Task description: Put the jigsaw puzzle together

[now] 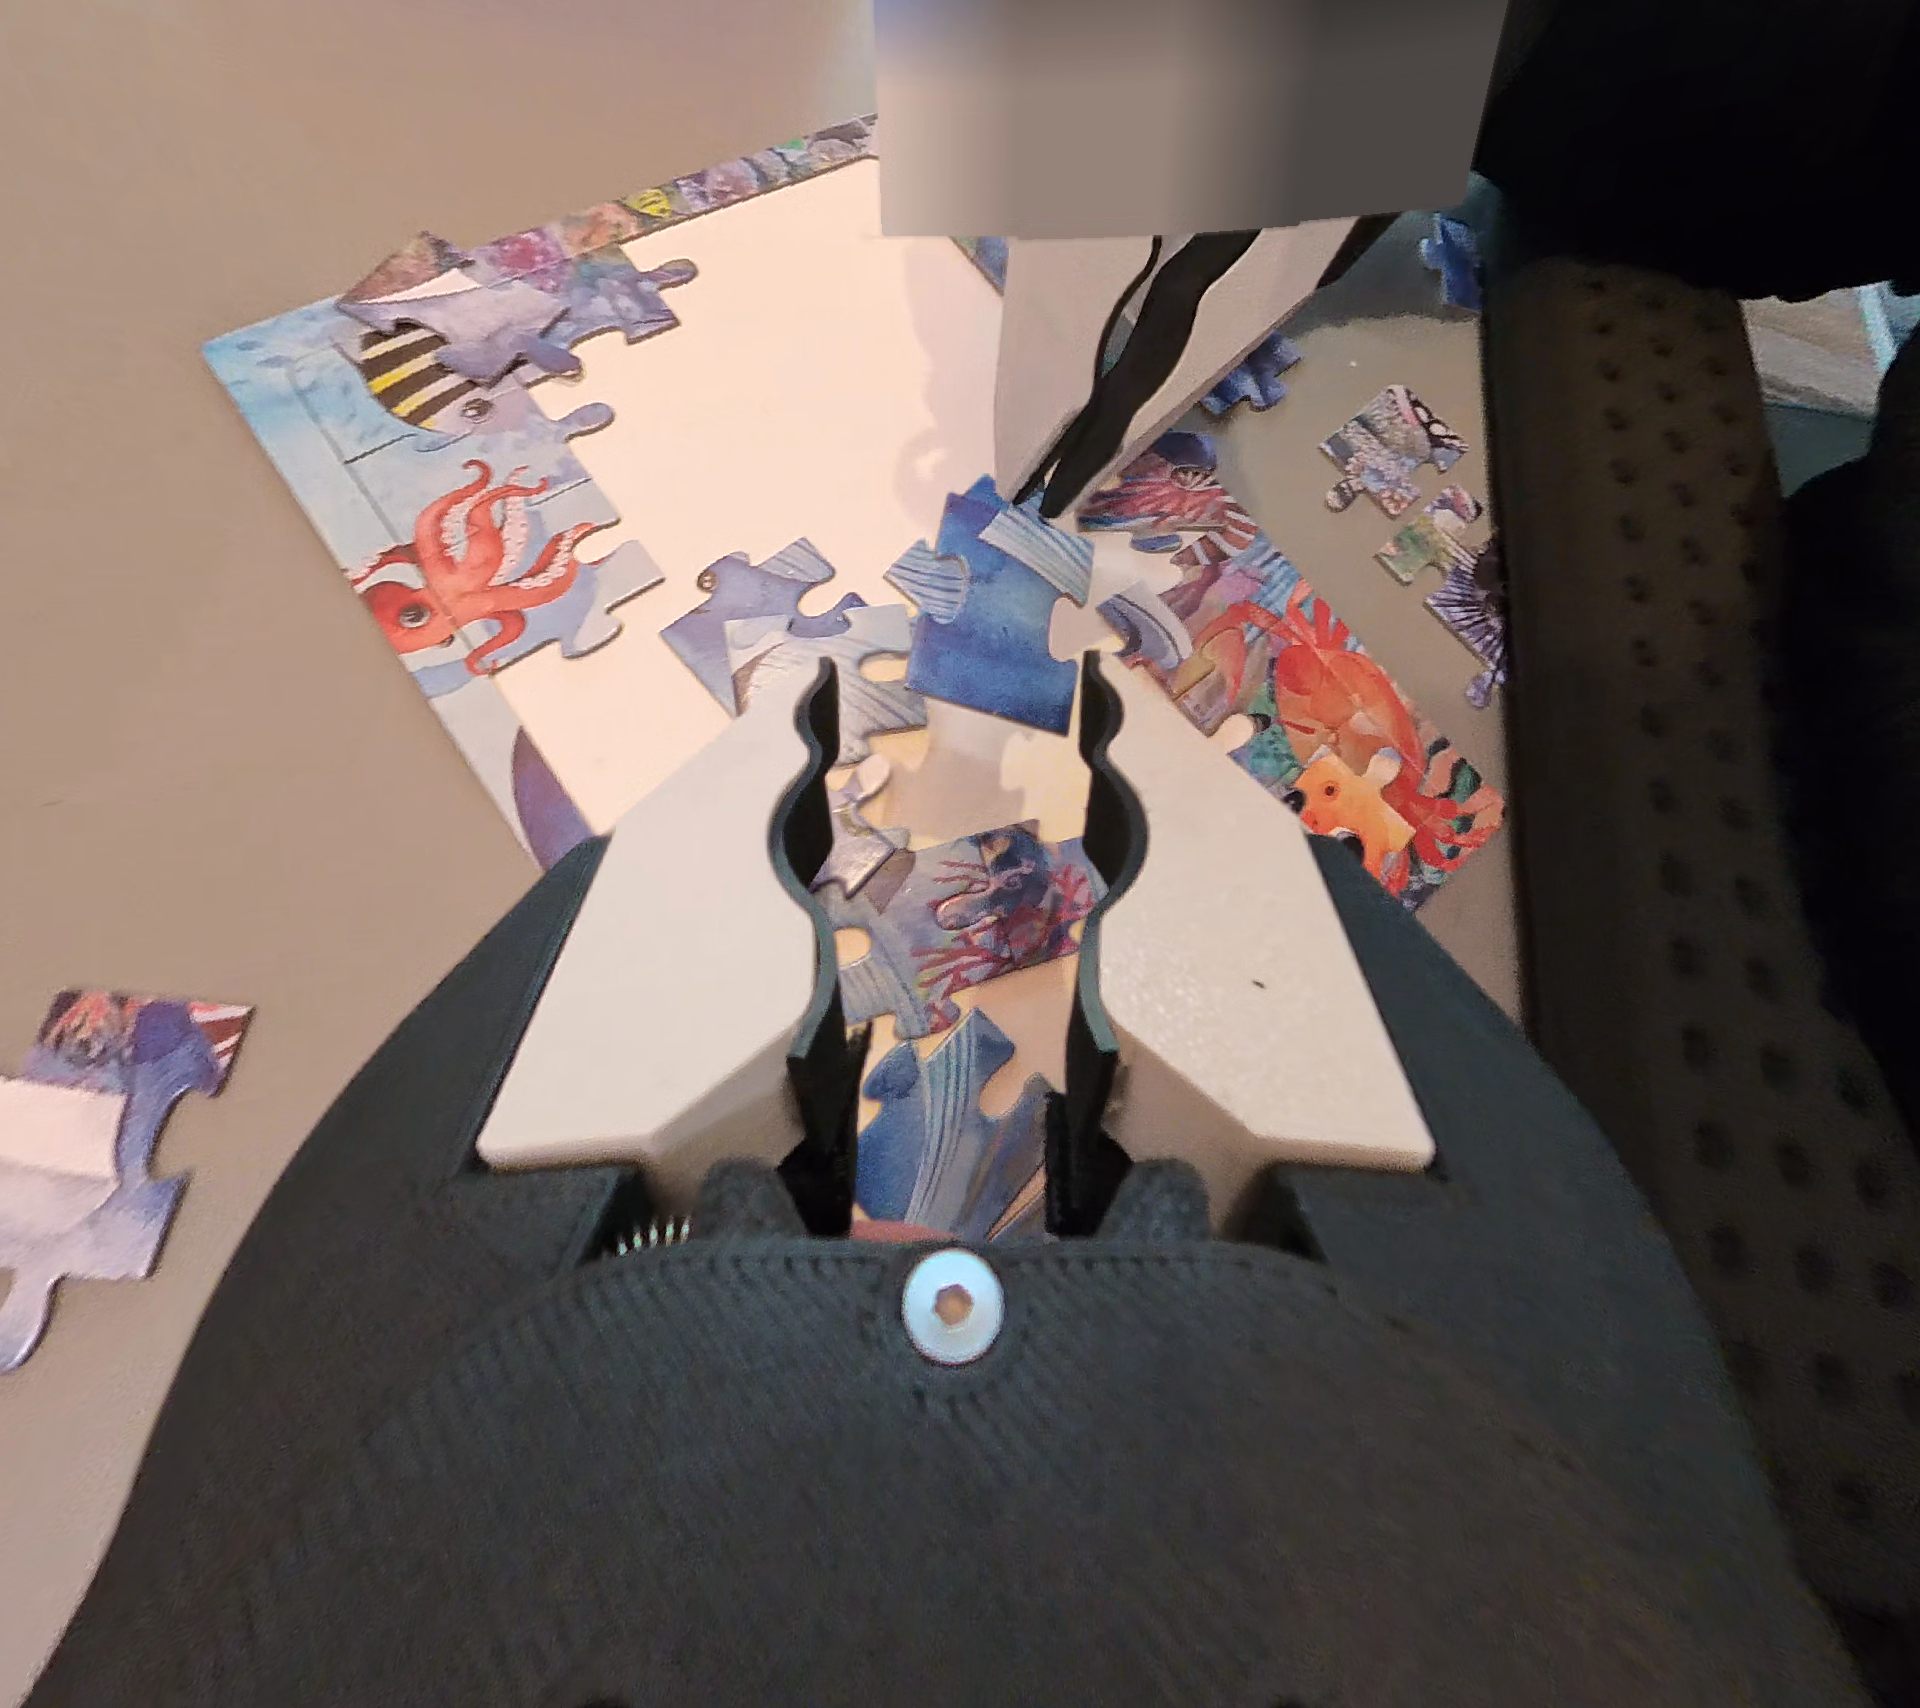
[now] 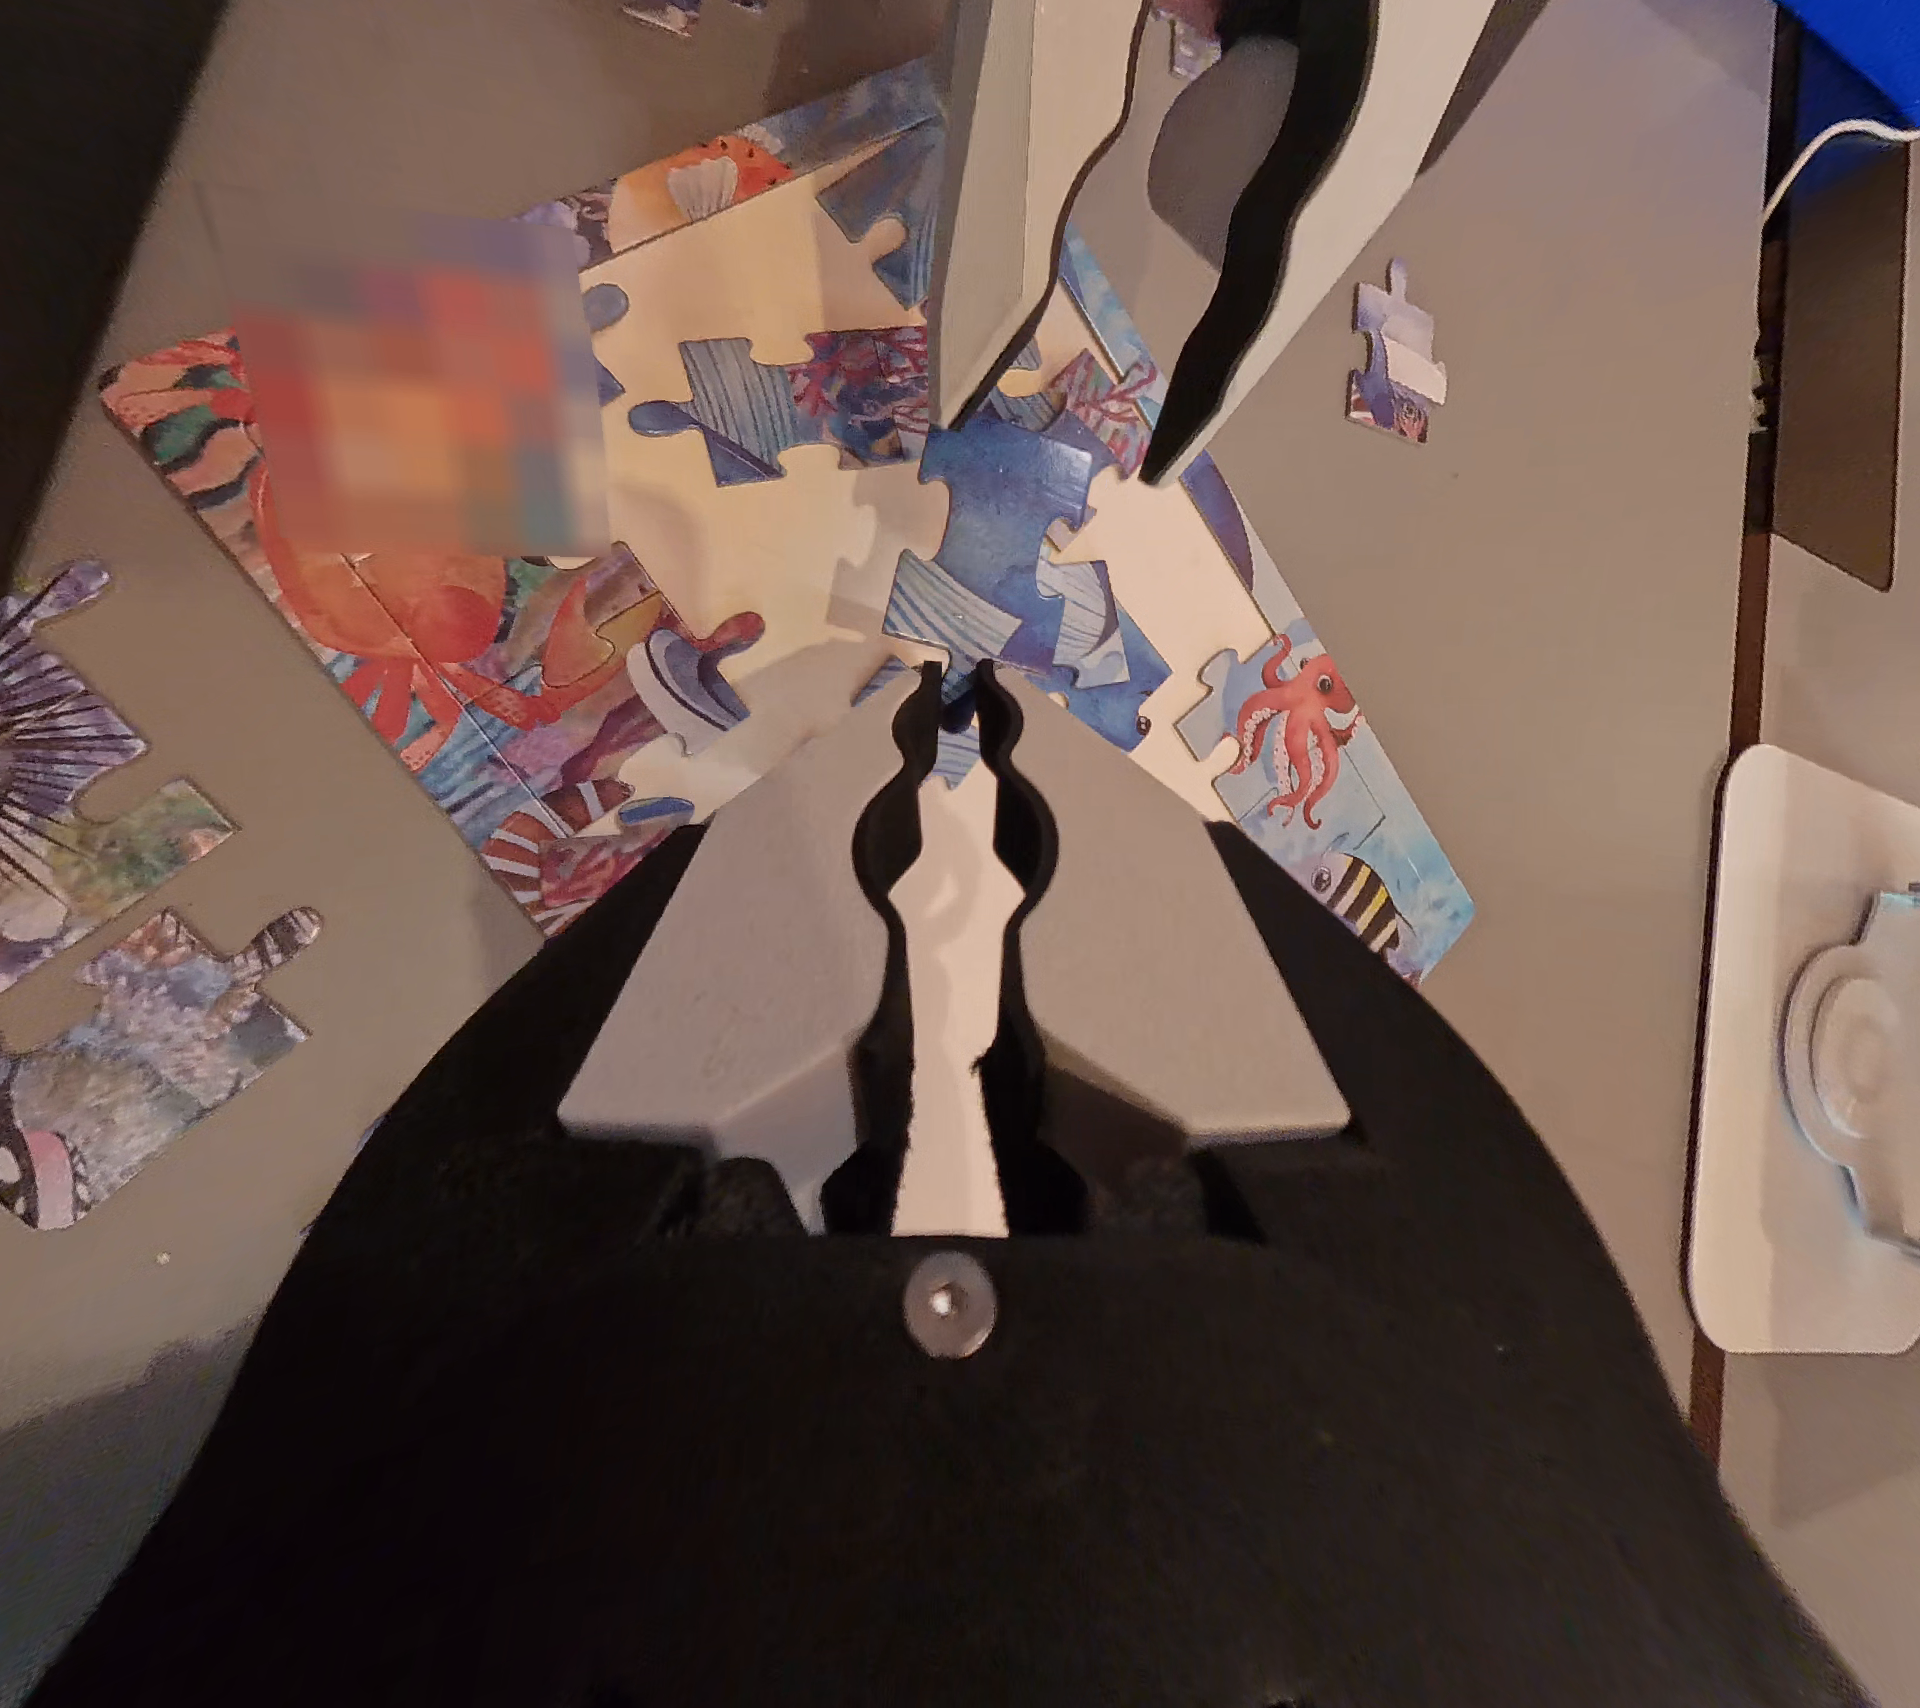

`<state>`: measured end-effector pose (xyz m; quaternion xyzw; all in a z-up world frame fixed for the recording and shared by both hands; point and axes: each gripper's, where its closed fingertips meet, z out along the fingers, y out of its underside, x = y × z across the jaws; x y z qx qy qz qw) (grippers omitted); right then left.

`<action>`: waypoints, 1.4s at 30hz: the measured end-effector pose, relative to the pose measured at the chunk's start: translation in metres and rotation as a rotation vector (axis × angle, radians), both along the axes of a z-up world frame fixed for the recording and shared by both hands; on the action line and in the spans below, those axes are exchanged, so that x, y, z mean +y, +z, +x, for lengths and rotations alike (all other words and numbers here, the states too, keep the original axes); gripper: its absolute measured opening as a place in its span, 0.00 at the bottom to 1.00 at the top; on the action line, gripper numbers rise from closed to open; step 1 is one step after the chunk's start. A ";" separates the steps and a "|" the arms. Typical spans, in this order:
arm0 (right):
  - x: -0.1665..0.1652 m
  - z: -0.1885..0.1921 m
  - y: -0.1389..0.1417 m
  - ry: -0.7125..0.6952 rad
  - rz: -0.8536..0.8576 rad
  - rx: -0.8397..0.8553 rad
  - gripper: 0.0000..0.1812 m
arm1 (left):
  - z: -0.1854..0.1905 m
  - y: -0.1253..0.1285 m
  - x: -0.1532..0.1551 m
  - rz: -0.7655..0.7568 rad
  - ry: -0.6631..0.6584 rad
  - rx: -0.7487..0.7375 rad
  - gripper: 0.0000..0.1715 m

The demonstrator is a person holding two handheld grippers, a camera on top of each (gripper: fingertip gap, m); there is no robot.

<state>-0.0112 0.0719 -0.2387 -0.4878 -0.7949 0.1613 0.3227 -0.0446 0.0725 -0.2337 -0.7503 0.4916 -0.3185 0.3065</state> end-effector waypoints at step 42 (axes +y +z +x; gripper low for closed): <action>0.037 -0.008 0.022 -0.318 -0.872 0.290 0.00 | 0.012 0.036 0.033 -0.142 0.128 -0.398 0.00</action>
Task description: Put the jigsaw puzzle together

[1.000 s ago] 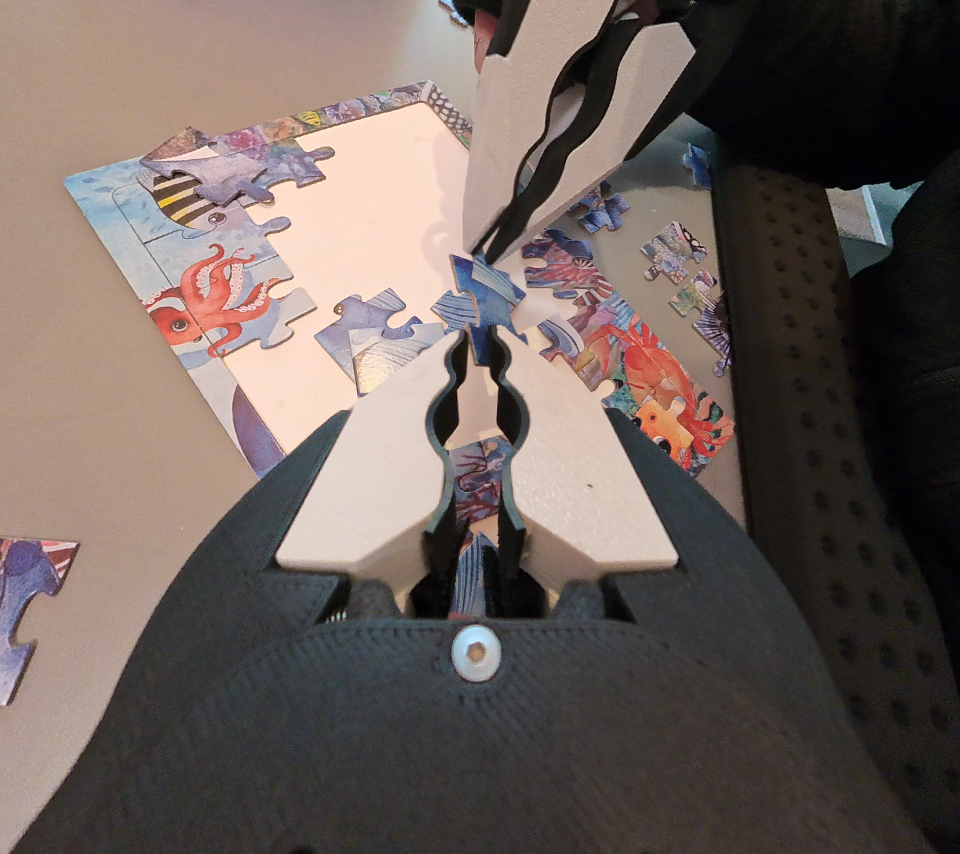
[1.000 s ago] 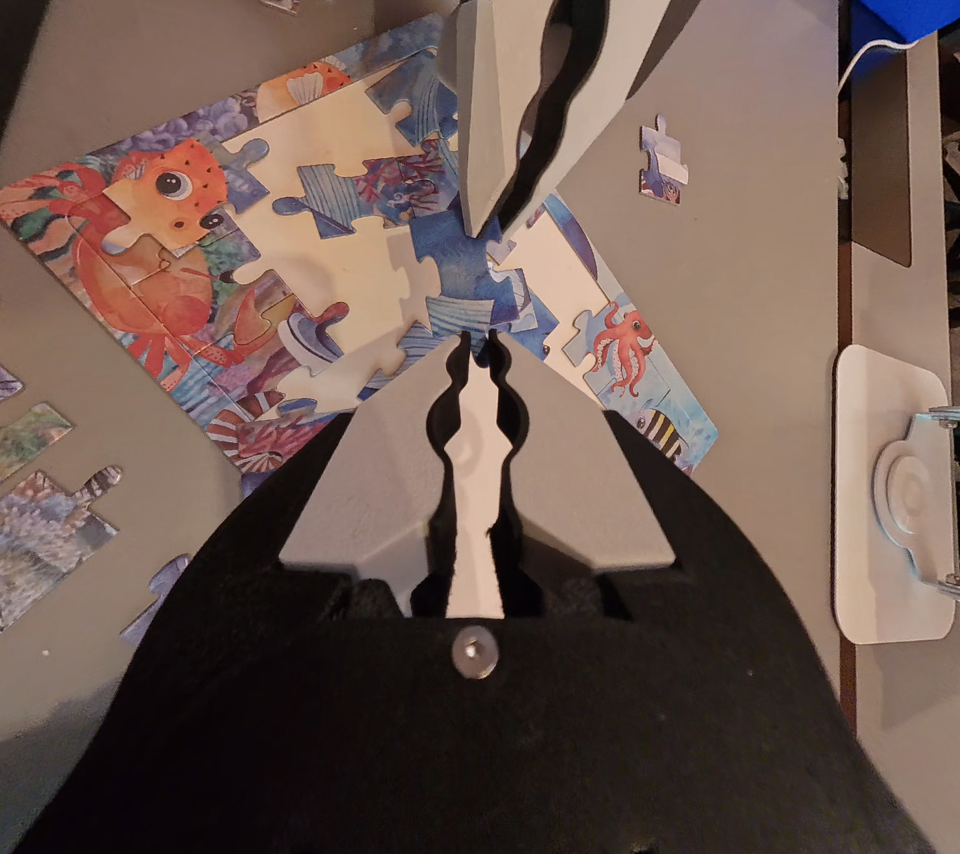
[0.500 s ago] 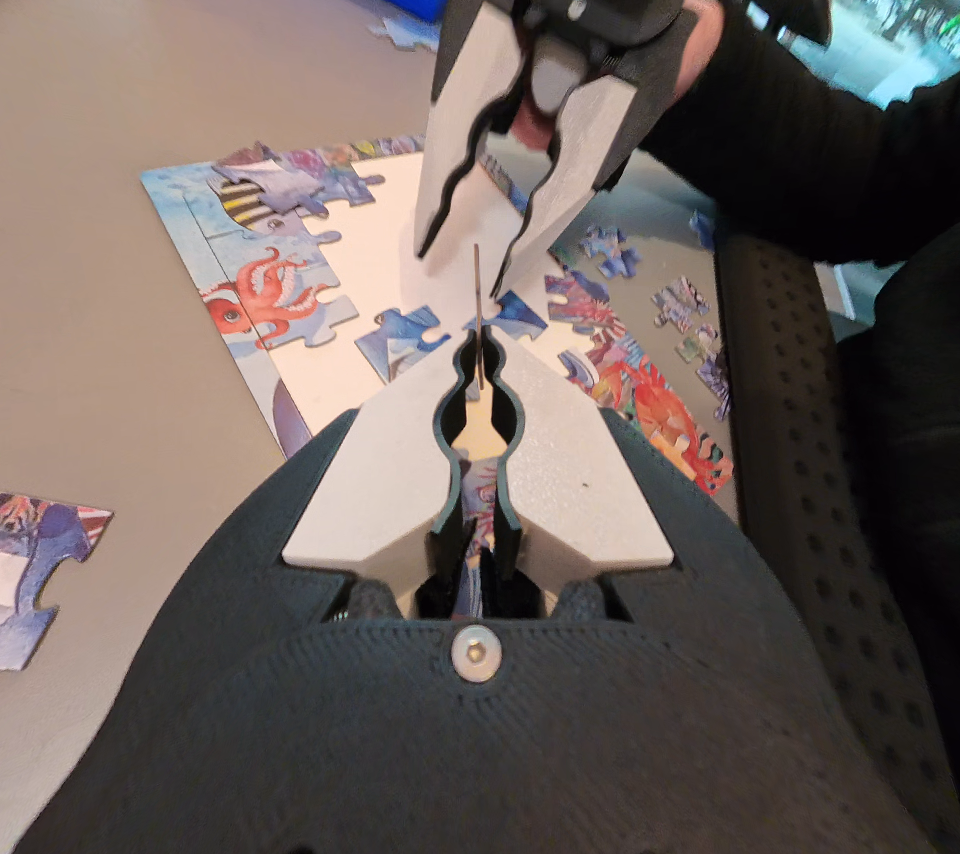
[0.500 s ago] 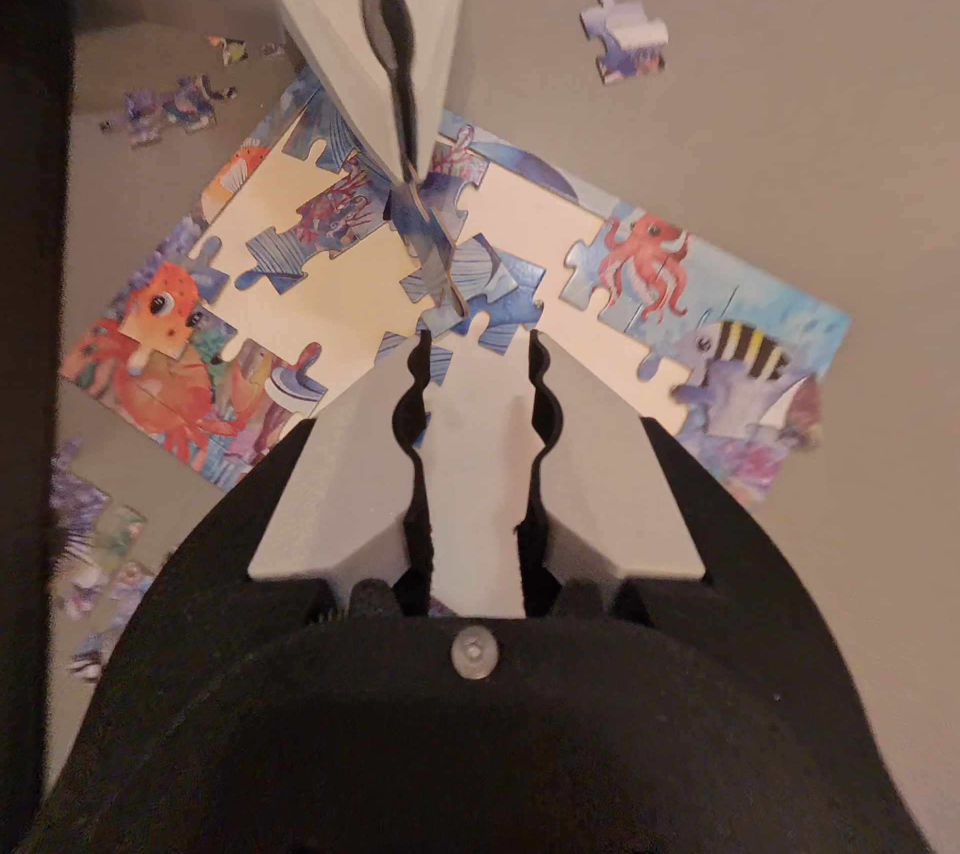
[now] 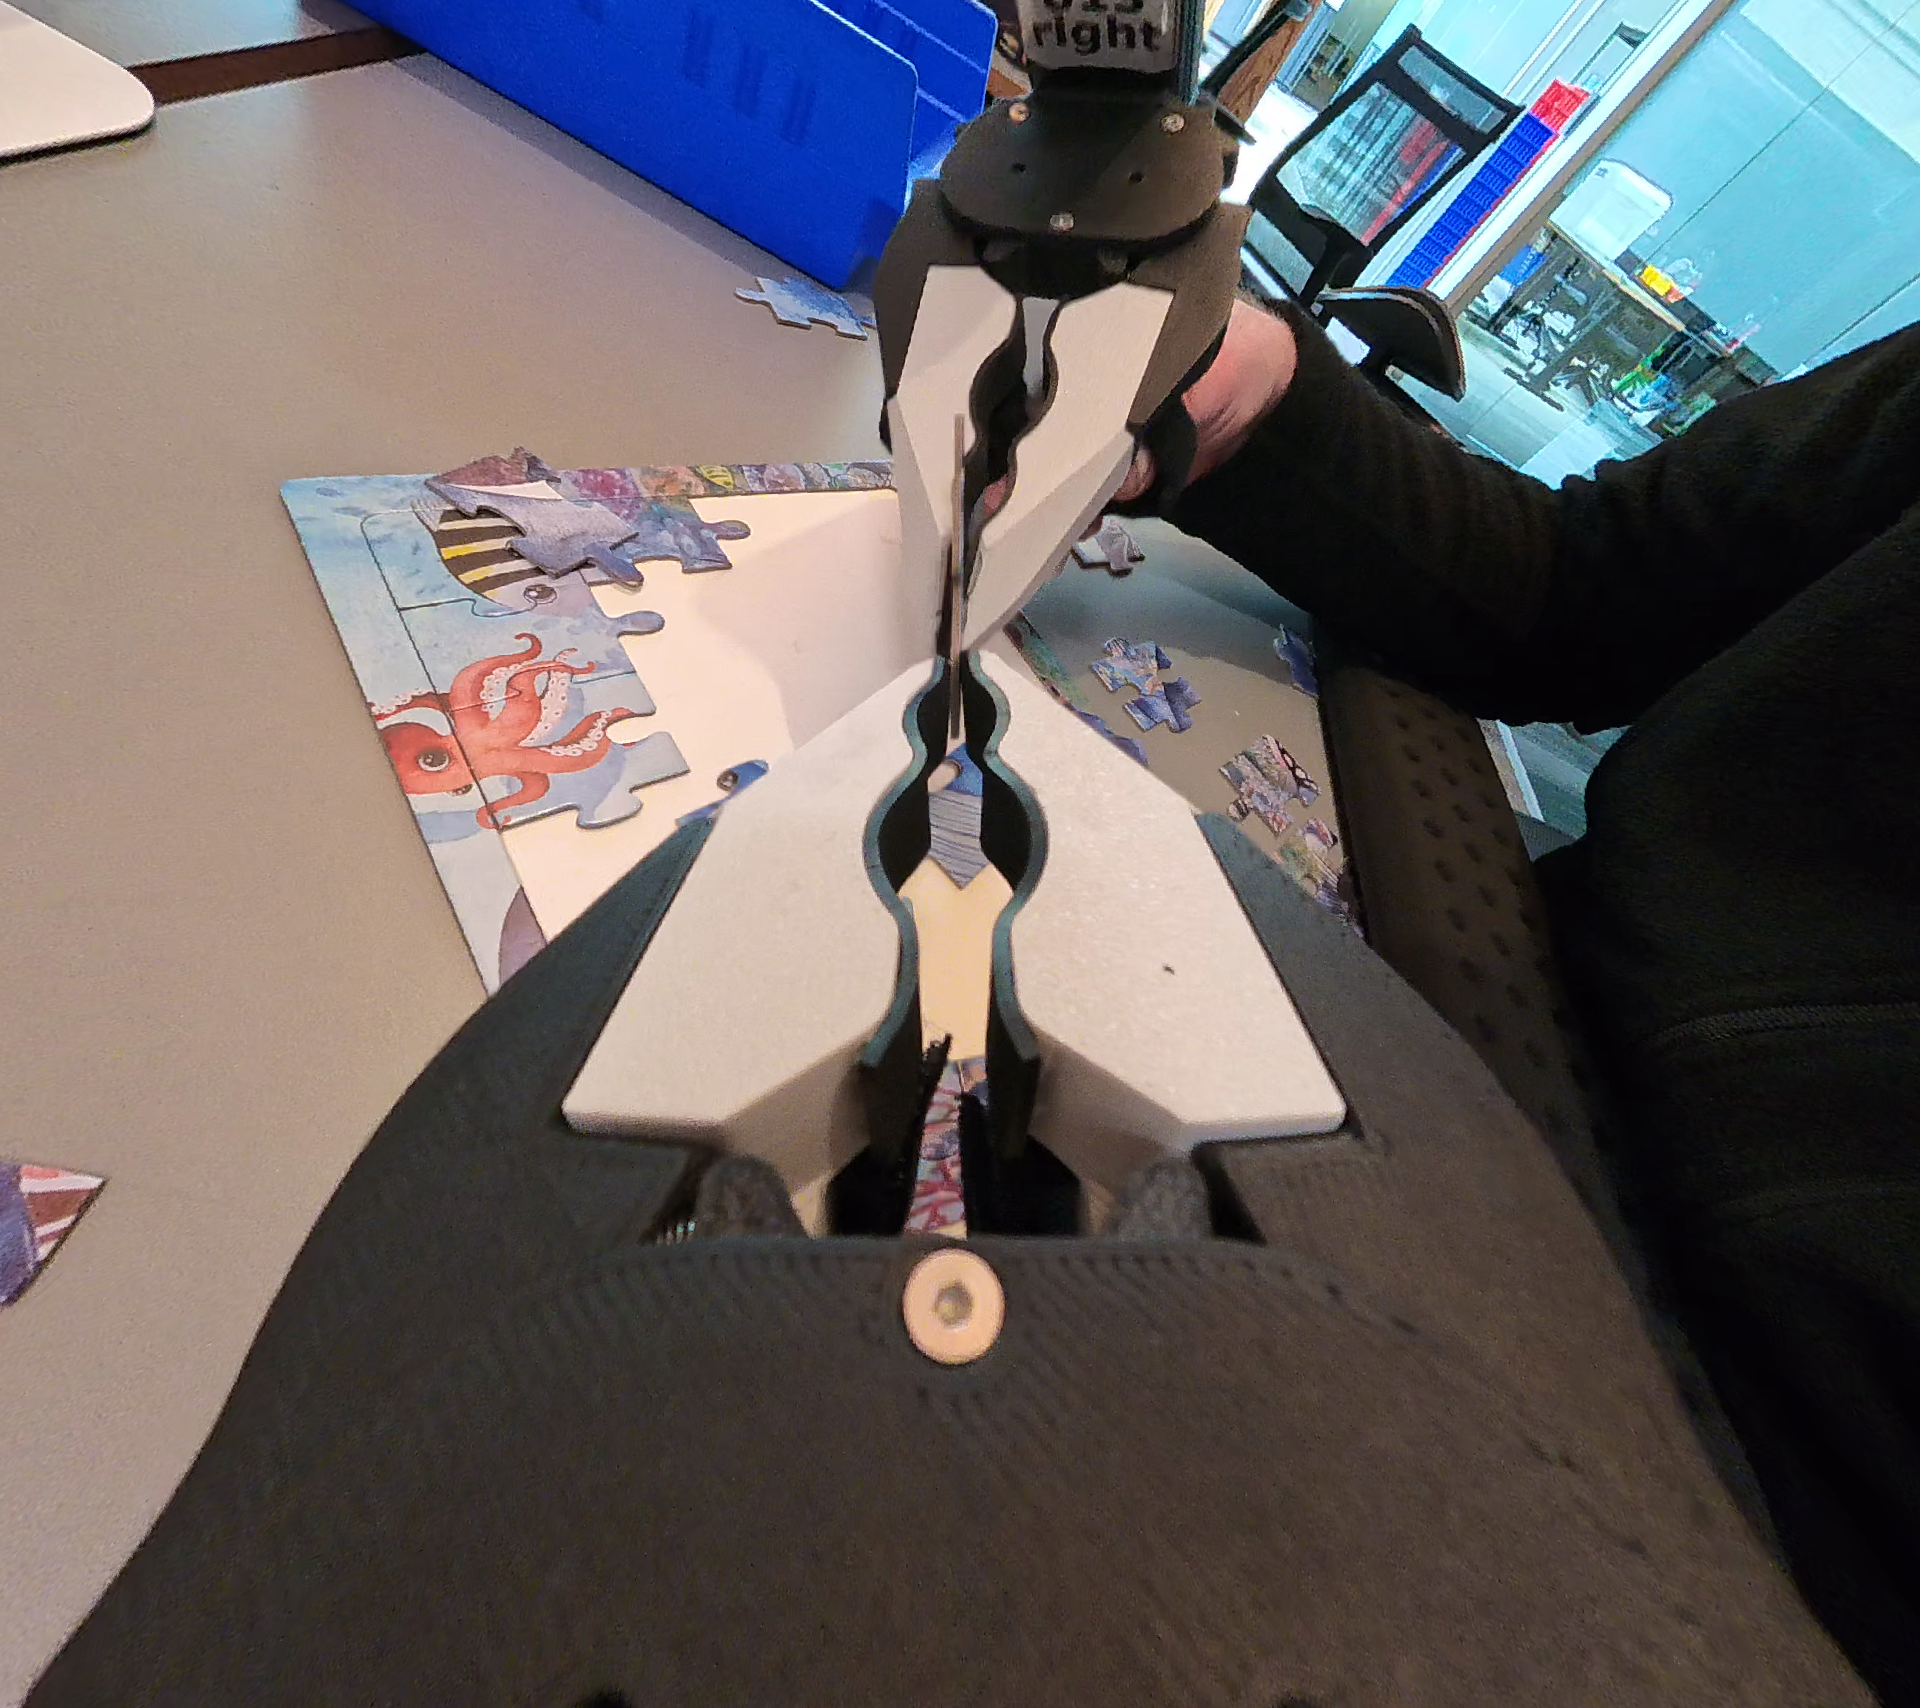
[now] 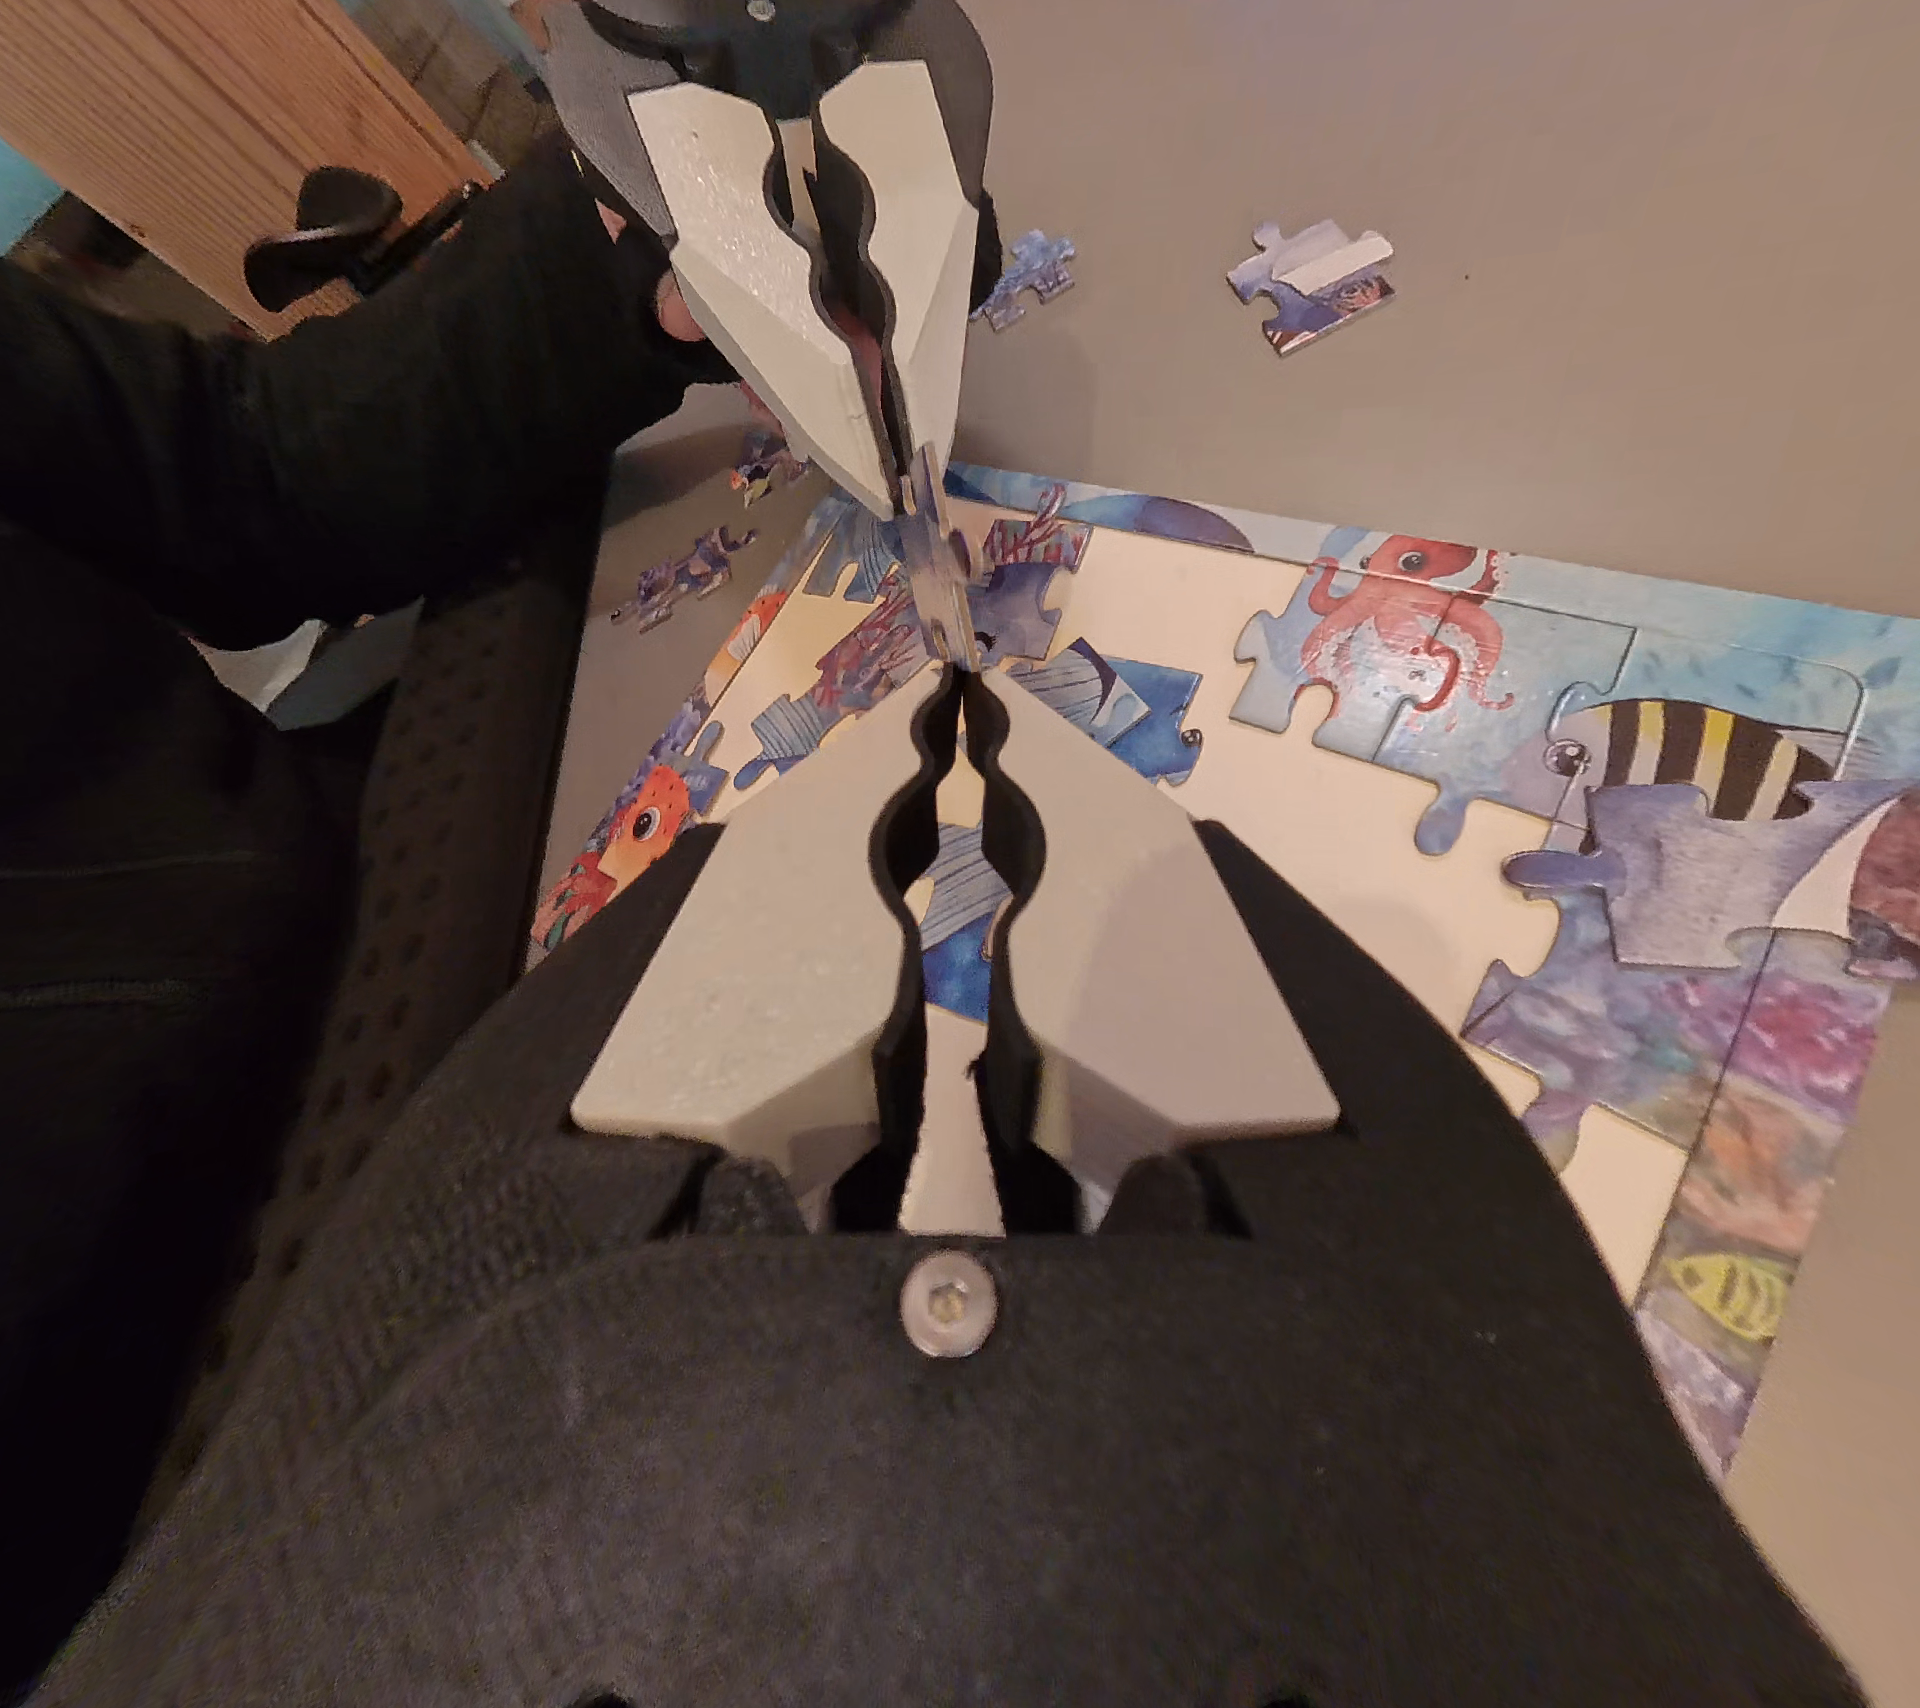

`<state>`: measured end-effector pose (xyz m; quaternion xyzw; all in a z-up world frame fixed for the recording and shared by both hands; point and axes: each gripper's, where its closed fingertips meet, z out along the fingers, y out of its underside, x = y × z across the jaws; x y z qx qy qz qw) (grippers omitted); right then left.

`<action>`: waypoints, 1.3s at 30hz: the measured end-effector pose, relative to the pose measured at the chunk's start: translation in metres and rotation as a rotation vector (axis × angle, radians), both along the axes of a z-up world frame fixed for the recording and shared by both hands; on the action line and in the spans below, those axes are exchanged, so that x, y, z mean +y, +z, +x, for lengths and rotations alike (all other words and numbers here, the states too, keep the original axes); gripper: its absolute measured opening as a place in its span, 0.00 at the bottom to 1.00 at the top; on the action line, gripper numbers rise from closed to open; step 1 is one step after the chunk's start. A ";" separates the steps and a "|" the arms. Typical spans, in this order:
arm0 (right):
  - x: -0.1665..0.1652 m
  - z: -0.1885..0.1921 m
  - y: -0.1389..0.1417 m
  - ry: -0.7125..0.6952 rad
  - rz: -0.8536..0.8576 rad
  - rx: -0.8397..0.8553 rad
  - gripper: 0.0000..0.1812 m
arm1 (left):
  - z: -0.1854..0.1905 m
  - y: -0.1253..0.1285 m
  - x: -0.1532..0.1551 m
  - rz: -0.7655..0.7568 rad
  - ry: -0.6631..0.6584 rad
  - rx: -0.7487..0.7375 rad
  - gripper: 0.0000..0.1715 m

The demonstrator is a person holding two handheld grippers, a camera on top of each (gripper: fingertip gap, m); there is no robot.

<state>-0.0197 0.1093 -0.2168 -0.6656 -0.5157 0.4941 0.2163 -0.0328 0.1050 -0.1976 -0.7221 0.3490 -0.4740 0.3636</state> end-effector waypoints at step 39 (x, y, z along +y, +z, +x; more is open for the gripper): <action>0.014 0.000 0.011 -0.094 0.036 0.032 0.17 | 0.009 -0.006 0.003 0.019 -0.003 0.012 0.00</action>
